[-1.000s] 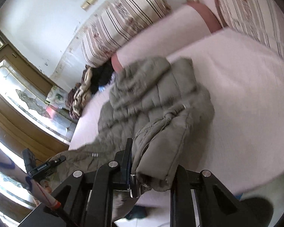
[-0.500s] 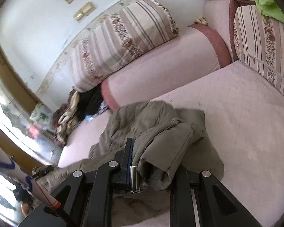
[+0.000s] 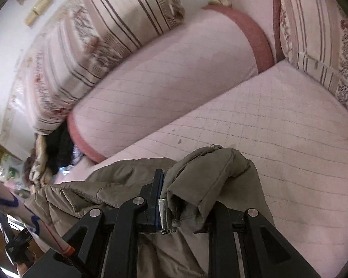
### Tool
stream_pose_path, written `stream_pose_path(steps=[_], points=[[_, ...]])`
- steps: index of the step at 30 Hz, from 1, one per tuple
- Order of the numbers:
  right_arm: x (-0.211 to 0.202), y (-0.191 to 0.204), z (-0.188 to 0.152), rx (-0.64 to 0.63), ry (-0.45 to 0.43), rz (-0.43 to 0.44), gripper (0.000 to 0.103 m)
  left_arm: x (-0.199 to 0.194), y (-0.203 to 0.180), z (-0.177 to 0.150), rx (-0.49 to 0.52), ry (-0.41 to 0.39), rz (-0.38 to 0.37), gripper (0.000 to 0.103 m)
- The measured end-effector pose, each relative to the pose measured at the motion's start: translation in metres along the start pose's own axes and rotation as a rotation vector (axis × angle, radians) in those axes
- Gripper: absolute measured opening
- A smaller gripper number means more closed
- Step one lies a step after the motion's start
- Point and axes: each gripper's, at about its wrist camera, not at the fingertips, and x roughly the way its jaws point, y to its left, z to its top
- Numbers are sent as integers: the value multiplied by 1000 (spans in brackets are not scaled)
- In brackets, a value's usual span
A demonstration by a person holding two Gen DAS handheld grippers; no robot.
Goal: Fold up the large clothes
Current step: 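Lift the hem with both grippers and fold it toward the hood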
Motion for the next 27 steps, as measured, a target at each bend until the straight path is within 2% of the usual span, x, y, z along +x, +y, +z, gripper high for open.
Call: stream_pose_path(steps=[8, 11, 19, 27], points=[[78, -6, 13, 1, 39, -57, 19, 82, -22, 9, -5, 72, 52, 21], [97, -7, 12, -6, 38, -68, 19, 101, -30, 10, 6, 67, 68, 23], [134, -20, 10, 11, 28, -50, 19, 134, -44, 13, 10, 50, 70, 23], [146, -17, 8, 0, 6, -60, 20, 146, -46, 9, -8, 37, 62, 25]])
